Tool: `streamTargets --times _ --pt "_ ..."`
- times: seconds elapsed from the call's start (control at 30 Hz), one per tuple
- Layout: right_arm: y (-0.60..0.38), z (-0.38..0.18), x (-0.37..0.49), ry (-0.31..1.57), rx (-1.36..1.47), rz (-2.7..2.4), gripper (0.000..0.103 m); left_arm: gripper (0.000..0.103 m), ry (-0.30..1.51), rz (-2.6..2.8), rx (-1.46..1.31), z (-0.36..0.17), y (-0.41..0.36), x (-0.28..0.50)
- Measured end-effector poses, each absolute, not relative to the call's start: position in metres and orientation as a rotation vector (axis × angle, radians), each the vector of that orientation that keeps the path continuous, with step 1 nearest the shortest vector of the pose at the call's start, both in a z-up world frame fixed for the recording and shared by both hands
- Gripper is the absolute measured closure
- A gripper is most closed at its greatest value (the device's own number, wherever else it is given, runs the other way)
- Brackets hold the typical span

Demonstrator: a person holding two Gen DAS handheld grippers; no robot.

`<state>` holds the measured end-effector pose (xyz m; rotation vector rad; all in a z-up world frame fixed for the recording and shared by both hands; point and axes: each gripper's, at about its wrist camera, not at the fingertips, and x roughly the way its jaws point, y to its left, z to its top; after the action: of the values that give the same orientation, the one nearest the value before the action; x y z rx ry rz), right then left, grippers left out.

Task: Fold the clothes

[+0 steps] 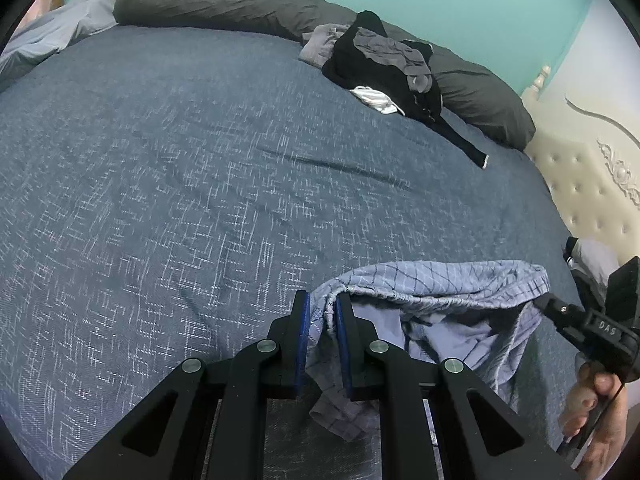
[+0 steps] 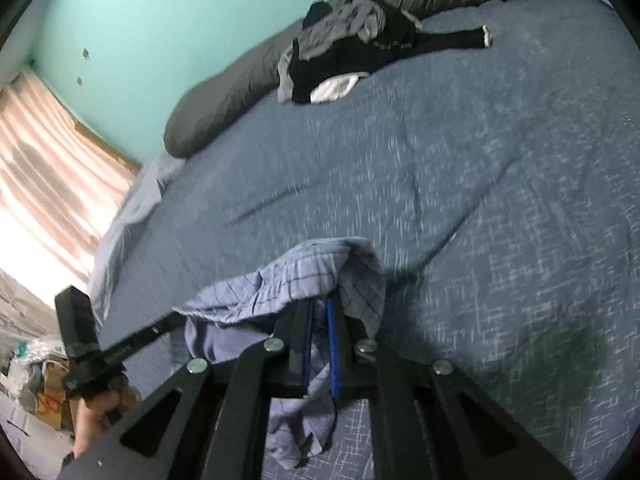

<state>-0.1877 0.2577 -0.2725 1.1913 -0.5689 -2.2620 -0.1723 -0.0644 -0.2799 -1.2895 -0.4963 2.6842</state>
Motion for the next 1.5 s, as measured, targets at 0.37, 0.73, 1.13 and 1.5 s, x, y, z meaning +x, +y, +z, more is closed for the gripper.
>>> streamTargets --times 0.37,0.73,1.13,1.5 --pt "0.298 -0.234 -0.19 -0.694 1.0 -2.327 0.097 0.089 -0.526 2.784 -1.132 -0.252 -0.073 -0.166" --pt "0.303 -0.254 -0.199 -0.701 1.089 -2.351 0.097 0.088 -0.488 2.681 -1.261 -0.273 -0.065 -0.177" --pt "0.305 -0.268 -0.204 -0.708 1.131 -2.334 0.097 0.05 -0.363 2.643 -1.242 -0.272 -0.046 -0.181" --pt "0.301 -0.275 -0.205 -0.705 1.146 -2.318 0.097 0.093 -0.202 2.659 -1.277 -0.282 -0.03 -0.189"
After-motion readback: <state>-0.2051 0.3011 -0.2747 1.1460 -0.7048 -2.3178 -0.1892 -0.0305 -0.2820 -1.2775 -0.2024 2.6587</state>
